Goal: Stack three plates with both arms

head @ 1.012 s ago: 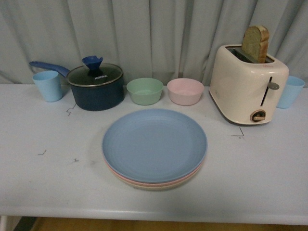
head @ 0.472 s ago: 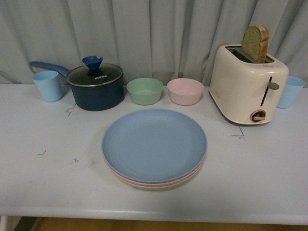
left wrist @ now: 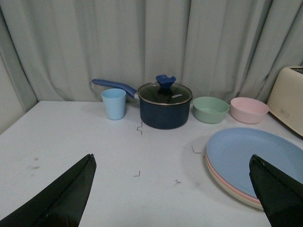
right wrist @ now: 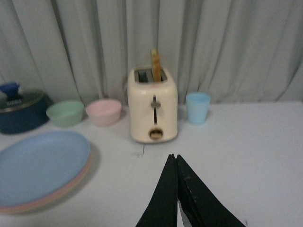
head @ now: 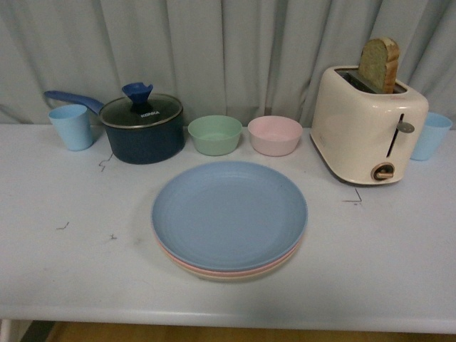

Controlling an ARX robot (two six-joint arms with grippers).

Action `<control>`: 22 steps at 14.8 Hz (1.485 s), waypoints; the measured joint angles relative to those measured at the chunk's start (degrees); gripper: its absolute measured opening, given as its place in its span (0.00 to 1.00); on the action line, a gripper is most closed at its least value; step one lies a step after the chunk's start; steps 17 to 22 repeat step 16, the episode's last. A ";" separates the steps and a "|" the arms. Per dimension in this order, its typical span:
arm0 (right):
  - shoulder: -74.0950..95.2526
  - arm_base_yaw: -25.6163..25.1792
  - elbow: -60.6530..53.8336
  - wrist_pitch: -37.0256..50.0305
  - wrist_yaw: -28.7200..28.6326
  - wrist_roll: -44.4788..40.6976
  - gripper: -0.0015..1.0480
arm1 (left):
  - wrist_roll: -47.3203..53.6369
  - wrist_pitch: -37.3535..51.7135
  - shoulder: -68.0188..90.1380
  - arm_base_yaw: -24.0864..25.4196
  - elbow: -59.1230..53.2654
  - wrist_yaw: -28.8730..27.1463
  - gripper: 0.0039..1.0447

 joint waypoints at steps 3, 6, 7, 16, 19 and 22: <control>0.09 0.00 0.00 -0.52 0.02 -0.04 0.03 | 0.00 0.00 0.00 0.02 0.00 0.07 0.94; 0.09 0.00 0.00 -0.48 0.02 -0.02 0.57 | 0.00 0.02 0.00 0.02 0.00 0.04 0.94; 0.09 0.00 0.00 -0.48 0.02 -0.02 0.68 | 0.00 0.02 0.00 0.00 0.00 0.04 0.94; 0.09 0.00 0.00 -0.48 0.02 -0.02 0.94 | 0.00 0.02 0.00 0.02 0.00 0.04 0.94; 0.09 0.00 0.00 -0.48 0.02 -0.02 0.94 | 0.00 0.02 0.00 0.02 0.00 0.04 0.94; 0.09 0.00 0.00 -0.48 0.02 -0.02 0.94 | 0.00 0.02 0.00 0.02 0.00 0.04 0.94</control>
